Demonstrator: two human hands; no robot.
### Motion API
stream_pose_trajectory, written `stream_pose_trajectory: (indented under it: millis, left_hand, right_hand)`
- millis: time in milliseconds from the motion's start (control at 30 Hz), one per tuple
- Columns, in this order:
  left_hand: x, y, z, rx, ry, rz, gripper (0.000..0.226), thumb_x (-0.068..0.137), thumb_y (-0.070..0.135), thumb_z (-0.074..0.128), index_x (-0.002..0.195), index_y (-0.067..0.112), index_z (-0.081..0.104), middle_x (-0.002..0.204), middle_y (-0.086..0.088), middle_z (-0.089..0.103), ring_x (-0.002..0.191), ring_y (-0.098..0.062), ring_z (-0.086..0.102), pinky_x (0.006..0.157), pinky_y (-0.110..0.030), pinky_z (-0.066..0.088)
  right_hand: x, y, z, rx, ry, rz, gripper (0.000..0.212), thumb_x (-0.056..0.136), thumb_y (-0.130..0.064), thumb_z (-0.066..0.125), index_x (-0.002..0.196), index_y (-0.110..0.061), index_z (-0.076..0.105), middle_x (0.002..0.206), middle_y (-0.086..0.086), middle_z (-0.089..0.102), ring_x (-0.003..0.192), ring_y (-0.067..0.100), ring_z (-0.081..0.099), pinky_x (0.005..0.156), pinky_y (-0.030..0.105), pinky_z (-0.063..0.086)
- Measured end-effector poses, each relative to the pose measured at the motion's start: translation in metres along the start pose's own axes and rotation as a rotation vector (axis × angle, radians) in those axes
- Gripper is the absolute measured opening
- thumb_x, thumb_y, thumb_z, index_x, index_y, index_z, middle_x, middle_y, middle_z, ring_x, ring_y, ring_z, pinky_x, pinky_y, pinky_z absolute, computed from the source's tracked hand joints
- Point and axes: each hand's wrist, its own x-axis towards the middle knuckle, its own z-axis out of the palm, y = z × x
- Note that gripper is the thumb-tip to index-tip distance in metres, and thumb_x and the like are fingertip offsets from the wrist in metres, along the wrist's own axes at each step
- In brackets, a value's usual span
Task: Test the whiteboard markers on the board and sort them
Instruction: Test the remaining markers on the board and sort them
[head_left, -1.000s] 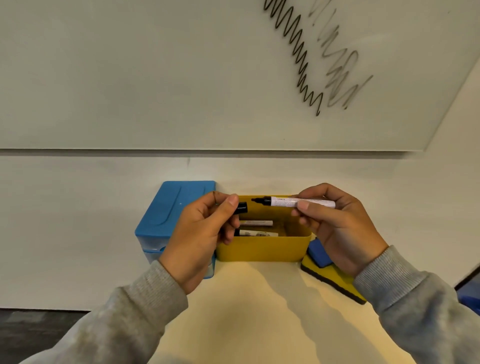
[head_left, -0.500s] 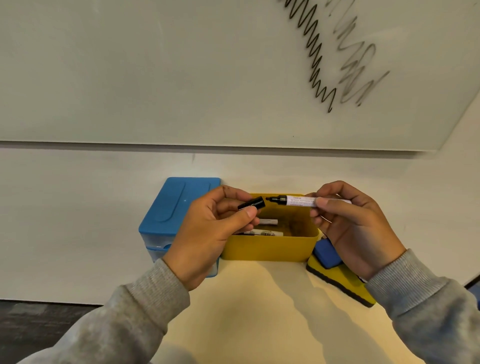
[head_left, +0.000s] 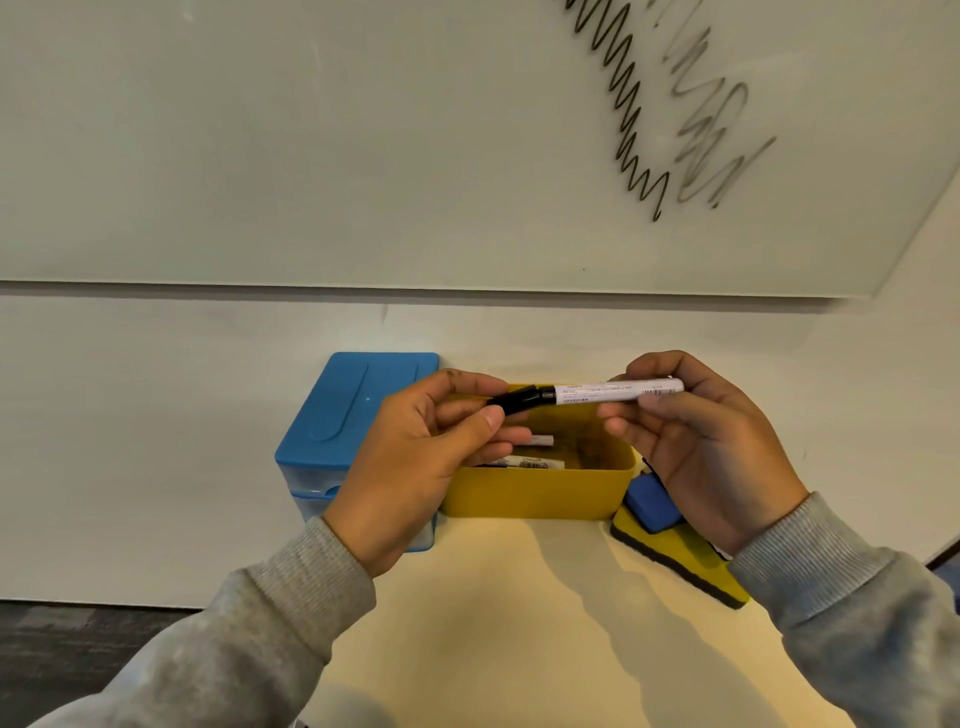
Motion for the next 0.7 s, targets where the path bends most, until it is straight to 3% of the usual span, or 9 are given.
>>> stream_pose_trajectory:
  millis: [100,200,333,400,533,700]
  left_hand:
    - [0.0001,0.0002,-0.0007,0.033,0.01,0.023,0.023,0.097,0.012,0.055,0.117,0.01,0.066,0.099,-0.006,0.078,0.091,-0.02,0.075,0.077,-0.024,0.061]
    - [0.0007,-0.0006,-0.001,0.105,0.02,0.056,0.025,0.097,0.022,0.053,0.112,0.012,0.069,0.09,-0.007,0.077,0.079,-0.018,0.073,0.072,-0.023,0.059]
    - [0.0027,-0.0031,-0.0032,0.194,0.065,0.1,0.022,0.096,0.03,0.055,0.092,0.015,0.072,0.072,-0.003,0.07,0.064,-0.014,0.061,0.068,-0.022,0.053]
    - [0.0027,-0.0032,-0.0037,0.19,0.048,0.098,0.023,0.095,0.03,0.057,0.096,0.014,0.073,0.071,-0.003,0.067,0.064,-0.014,0.059,0.068,-0.021,0.052]
    - [0.0016,-0.0016,-0.005,0.156,0.004,0.081,0.028,0.09,0.031,0.059,0.107,0.014,0.074,0.074,-0.004,0.069,0.068,-0.014,0.061,0.07,-0.022,0.053]
    - [0.0016,0.0011,-0.0058,0.187,-0.029,0.096,0.026,0.089,0.03,0.059,0.103,0.013,0.073,0.076,-0.006,0.072,0.067,-0.015,0.065,0.069,-0.023,0.056]
  right_hand:
    - [-0.0007,0.0015,0.0003,-0.082,-0.015,-0.025,0.025,0.099,0.004,0.043,0.117,0.001,0.061,0.105,0.023,0.071,0.088,0.03,0.071,0.076,0.031,0.061]
    - [-0.0021,0.004,0.0031,-0.248,-0.065,-0.065,0.021,0.099,-0.004,0.049,0.112,-0.002,0.065,0.092,0.017,0.07,0.076,0.026,0.064,0.064,0.03,0.055]
    - [-0.0023,0.0047,0.0039,-0.351,-0.093,-0.089,0.022,0.093,-0.019,0.057,0.105,-0.004,0.069,0.077,0.013,0.063,0.066,0.024,0.052,0.058,0.029,0.046]
    - [-0.0031,0.0034,0.0043,-0.417,-0.111,-0.113,0.022,0.09,-0.022,0.06,0.102,-0.007,0.07,0.072,0.01,0.059,0.063,0.023,0.048,0.055,0.027,0.043]
    - [-0.0056,0.0021,0.0057,-0.516,-0.166,-0.177,0.015,0.091,-0.012,0.063,0.101,-0.002,0.068,0.066,-0.009,0.059,0.055,0.005,0.049,0.051,0.016,0.04]
    - [-0.0082,0.0012,0.0044,-0.58,-0.194,-0.205,0.014,0.088,-0.005,0.065,0.1,0.002,0.064,0.066,-0.016,0.064,0.059,-0.003,0.059,0.053,0.008,0.043]
